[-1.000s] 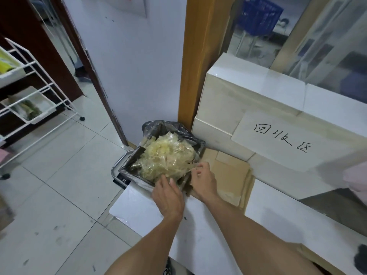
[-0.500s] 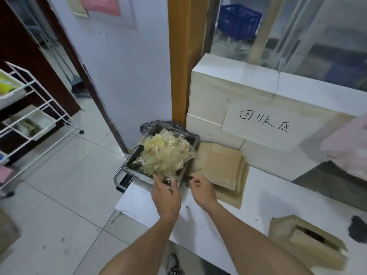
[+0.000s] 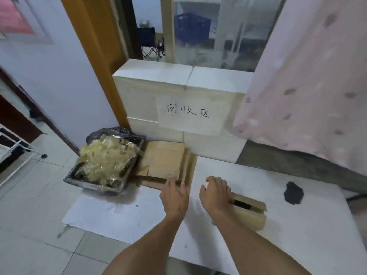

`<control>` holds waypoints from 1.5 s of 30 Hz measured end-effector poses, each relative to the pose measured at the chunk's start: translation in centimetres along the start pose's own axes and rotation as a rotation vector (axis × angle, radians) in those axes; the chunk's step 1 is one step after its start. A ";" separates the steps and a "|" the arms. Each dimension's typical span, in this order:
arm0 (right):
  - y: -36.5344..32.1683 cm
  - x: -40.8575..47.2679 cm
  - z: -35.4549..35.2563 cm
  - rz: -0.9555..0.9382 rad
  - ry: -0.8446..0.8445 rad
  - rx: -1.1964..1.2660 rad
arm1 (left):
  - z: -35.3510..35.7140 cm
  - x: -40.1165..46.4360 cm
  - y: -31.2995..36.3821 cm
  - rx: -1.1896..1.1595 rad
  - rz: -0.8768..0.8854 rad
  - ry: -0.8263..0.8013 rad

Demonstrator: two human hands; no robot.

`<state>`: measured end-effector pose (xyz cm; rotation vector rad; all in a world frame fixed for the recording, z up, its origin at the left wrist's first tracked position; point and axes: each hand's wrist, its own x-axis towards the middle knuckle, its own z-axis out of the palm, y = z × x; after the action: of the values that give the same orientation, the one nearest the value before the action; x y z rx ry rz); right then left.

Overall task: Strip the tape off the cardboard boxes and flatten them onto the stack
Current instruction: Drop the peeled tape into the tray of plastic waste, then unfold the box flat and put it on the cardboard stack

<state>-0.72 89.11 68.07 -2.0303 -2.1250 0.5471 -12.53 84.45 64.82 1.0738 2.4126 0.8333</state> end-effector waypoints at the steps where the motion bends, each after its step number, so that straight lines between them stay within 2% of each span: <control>1: 2.8 0.2 -0.9 0.007 0.040 -0.020 | 1.7 -1.2 2.0 0.010 0.042 -0.028; 4: 9.6 0.4 -3.1 0.023 0.133 -0.042 | 6.0 -4.5 6.7 0.009 0.162 -0.113; 6: 13.0 0.3 -4.2 0.093 0.136 -0.009 | 8.2 -6.4 8.9 0.038 0.179 -0.172; 13: 18.9 -1.7 -4.5 0.343 -0.079 0.325 | 11.9 -11.1 11.4 0.097 0.145 -0.301; 17: 18.8 -2.6 -4.0 0.271 -0.199 0.478 | 11.6 -11.5 11.0 -0.008 0.152 -0.346; 22: 17.7 -2.9 -3.5 0.363 -0.152 0.556 | 10.5 -11.6 10.0 -0.059 0.095 -0.366; 29: 15.6 -2.7 -3.0 0.645 -0.088 0.460 | 9.4 -10.6 9.0 -0.024 -0.014 -0.389; 32: 15.0 -2.7 -2.9 0.677 -0.078 0.461 | 9.3 -10.5 9.6 0.014 -0.063 -0.380; 36: 15.0 -2.3 -2.9 0.621 -0.096 0.450 | 9.0 -9.9 10.4 0.087 -0.154 -0.371; 40: 15.4 -1.8 -3.1 0.573 -0.097 0.477 | 8.1 -8.8 11.0 0.098 -0.013 -0.365; 45: 14.2 -0.2 -5.0 0.509 -0.093 0.560 | 5.9 -6.9 11.9 -0.074 0.108 -0.357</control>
<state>14.34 89.92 67.59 -2.1937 -1.2547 1.1672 1.56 87.67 68.66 1.2168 2.0292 0.6909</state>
